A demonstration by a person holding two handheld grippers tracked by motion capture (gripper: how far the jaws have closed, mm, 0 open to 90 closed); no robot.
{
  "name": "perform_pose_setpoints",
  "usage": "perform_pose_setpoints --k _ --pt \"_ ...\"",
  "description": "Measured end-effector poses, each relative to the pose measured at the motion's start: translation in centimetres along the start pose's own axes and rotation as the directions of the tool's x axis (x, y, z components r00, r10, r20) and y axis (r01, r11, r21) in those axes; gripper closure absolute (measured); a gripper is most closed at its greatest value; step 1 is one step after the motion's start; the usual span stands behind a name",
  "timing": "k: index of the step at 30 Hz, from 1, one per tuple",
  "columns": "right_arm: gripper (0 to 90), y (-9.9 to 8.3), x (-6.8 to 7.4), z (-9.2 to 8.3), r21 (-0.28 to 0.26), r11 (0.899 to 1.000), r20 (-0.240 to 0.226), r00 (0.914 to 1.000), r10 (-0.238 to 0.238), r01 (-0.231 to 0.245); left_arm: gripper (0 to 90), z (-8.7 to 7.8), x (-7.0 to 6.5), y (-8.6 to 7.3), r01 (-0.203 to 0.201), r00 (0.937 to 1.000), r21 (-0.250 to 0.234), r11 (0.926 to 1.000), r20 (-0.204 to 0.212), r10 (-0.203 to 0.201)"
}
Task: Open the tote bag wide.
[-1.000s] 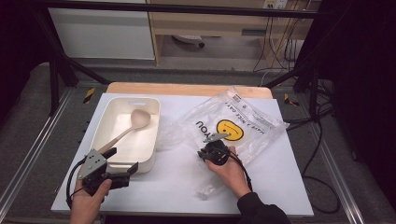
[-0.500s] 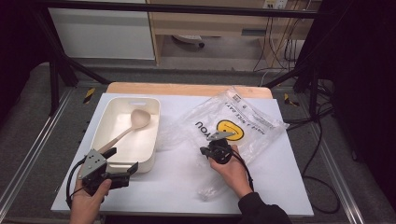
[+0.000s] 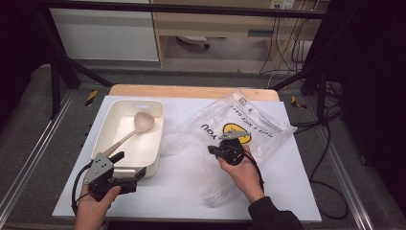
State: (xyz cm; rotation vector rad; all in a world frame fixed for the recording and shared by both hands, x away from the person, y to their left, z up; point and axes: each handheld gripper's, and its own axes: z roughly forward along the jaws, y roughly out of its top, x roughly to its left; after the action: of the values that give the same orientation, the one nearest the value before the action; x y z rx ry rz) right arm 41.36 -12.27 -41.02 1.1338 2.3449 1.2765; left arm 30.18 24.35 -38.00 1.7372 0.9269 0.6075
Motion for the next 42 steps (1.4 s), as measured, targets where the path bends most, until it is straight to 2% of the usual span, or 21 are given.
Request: perform_pose_setpoints --k 2,4,10,12,13,15,17,18,19,20,23,25,26,27,28,30,31,32,34,40,42 --pt "90.0 0.4 0.1 -0.3 -0.008 1.0 -0.016 0.9998 0.015 -0.015 9.3 0.2 -0.5 0.3 0.019 0.9996 0.002 0.9998 0.019 -0.019" --pt "90.0 0.9 0.6 -0.6 -0.011 1.0 -0.033 0.9993 0.016 -0.017 12.7 0.6 -1.2 0.5 0.019 0.9995 0.013 0.9997 0.023 -0.019" --pt "90.0 1.2 1.5 -1.2 0.0 1.0 -0.038 0.9992 0.009 -0.009 17.5 2.2 -3.9 0.7 -0.03 0.9968 0.044 0.9986 0.075 0.027" --pt "90.0 1.2 1.5 -1.2 -0.003 1.0 -0.041 0.9991 0.009 -0.01 18.3 3.1 -4.9 0.7 -0.044 0.9946 0.058 0.9973 0.096 0.039" --pt "90.0 1.1 1.4 -1.4 -0.005 1.0 -0.038 0.9991 0.017 -0.017 22.2 3.6 -5.4 0.8 -0.04 0.9938 0.069 0.9968 0.107 0.033" --pt "90.0 1.1 1.3 -1.5 -0.012 1.0 -0.041 0.9989 0.02 -0.021 24.5 4.7 -6.4 0.8 -0.04 0.9905 0.082 0.9958 0.135 0.029" --pt "90.0 1.1 1.2 -1.6 -0.013 1.0 -0.039 0.9991 0.019 -0.019 25.9 6.0 -7.3 0.9 -0.063 0.9885 0.096 0.9934 0.143 0.049" --pt "90.0 1.1 1.2 -1.6 -0.015 1.0 -0.04 0.999 0.018 -0.019 33.9 6.5 -7.7 1.0 -0.065 0.9882 0.098 0.993 0.145 0.05" --pt "90.0 1.1 1.2 -1.6 -0.015 1.0 -0.04 0.9989 0.024 -0.025 34.3 7.0 -7.9 0.9 -0.053 0.9862 0.102 0.9933 0.161 0.036" --pt "90.0 1.1 1.2 -1.6 -0.015 1.0 -0.038 0.999 0.022 -0.023 35.2 7.5 -8.2 0.9 -0.046 0.984 0.108 0.9931 0.176 0.026" --pt "90.0 1.2 1.3 -1.7 -0.014 0.999 -0.039 0.9988 0.03 -0.03 37.6 8.7 -8.8 0.7 -0.07 0.9827 0.11 0.9914 0.178 0.05" --pt "90.0 1.3 1.2 -1.8 -0.017 0.999 -0.04 0.9987 0.031 -0.032 43.1 9.4 -8.9 0.6 -0.069 0.9839 0.117 0.9908 0.172 0.048" --pt "90.0 1.3 1.2 -1.8 -0.017 0.999 -0.04 0.9987 0.031 -0.032 43.1 9.8 -8.9 0.5 -0.069 0.9842 0.114 0.9911 0.17 0.049" --pt "90.0 1.3 1.1 -1.9 -0.016 0.999 -0.041 0.9986 0.034 -0.035 48.5 10.2 -8.9 0.5 -0.072 0.9844 0.114 0.9909 0.168 0.052" --pt "90.0 1.3 1.1 -1.9 -0.016 0.999 -0.041 0.9986 0.034 -0.035 48.5 10.7 -8.9 0.4 -0.075 0.9837 0.115 0.9905 0.171 0.055" --pt "90.0 1.4 1.1 -2.1 -0.019 0.999 -0.034 0.9987 0.037 -0.038 61.3 11.7 -8.8 0.2 -0.074 0.9816 0.108 0.9915 0.183 0.053" --pt "90.0 1.5 0.9 -2.3 -0.022 0.999 -0.033 0.9987 0.038 -0.039 68.6 12.9 -8.8 0.1 -0.07 0.9791 0.107 0.9918 0.198 0.048" --pt "90.0 1.5 0.9 -2.3 -0.022 0.999 -0.033 0.9986 0.04 -0.041 73.0 12.9 -8.8 0.1 -0.07 0.9791 0.107 0.9918 0.198 0.048" --pt "90.0 1.6 0.9 -2.4 -0.023 0.999 -0.031 0.9985 0.046 -0.047 78.5 14.1 -9.0 -0.1 -0.07 0.9761 0.096 0.9929 0.212 0.049" --pt "90.0 1.5 0.6 -2.8 -0.02 0.998 -0.026 0.9977 0.063 -0.063 89.3 17.3 -9.8 -0.8 -0.08 0.9684 0.136 0.9875 0.245 0.044" --pt "90.0 1.4 0.6 -3.0 -0.019 0.998 -0.022 0.9975 0.068 -0.068 90.0 18.0 -10.1 -1.0 -0.087 0.9665 0.148 0.9852 0.252 0.048"
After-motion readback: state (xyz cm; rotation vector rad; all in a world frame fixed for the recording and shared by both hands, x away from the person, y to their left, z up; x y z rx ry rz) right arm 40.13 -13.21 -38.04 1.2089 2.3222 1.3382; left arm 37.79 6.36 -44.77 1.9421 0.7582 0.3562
